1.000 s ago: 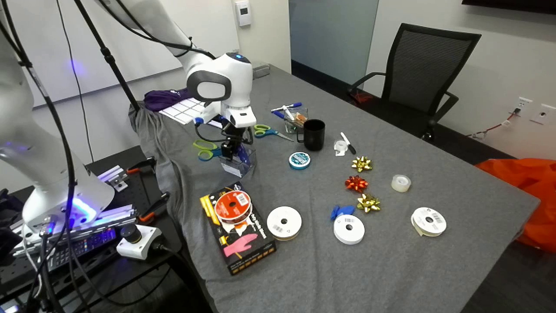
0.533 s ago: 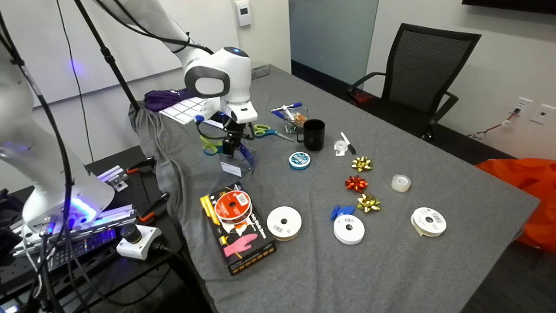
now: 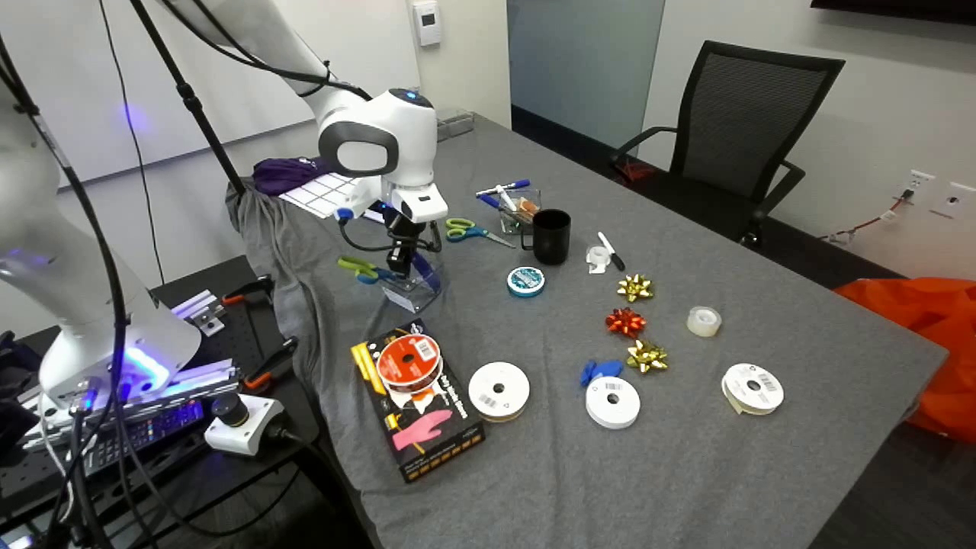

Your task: Put the right scissors in the closest tray

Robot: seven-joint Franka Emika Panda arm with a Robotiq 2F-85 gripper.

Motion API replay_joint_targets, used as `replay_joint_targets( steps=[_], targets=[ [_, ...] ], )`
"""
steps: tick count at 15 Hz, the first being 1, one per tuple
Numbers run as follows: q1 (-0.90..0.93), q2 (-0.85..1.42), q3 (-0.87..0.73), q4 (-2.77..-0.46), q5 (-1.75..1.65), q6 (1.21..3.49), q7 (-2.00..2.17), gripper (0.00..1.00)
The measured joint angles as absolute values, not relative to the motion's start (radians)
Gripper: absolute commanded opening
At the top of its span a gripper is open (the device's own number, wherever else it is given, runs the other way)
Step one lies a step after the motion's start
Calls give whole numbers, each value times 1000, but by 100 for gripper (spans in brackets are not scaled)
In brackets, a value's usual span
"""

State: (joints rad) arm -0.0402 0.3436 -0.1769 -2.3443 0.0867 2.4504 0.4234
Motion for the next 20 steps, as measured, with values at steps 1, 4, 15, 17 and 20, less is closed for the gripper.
replay_joint_targets(
  steps=[1, 4, 15, 17, 20],
  targets=[
    [-41, 343, -177, -2345, 87, 2450, 419, 4],
    [-46, 328, -177, -2351, 95, 2450, 400, 29],
    [-64, 168, -177, -2387, 114, 2435, 339, 28],
    [-66, 136, -178, -2393, 91, 2435, 338, 41],
    [-75, 91, -178, -2400, 45, 2431, 336, 61]
  ],
)
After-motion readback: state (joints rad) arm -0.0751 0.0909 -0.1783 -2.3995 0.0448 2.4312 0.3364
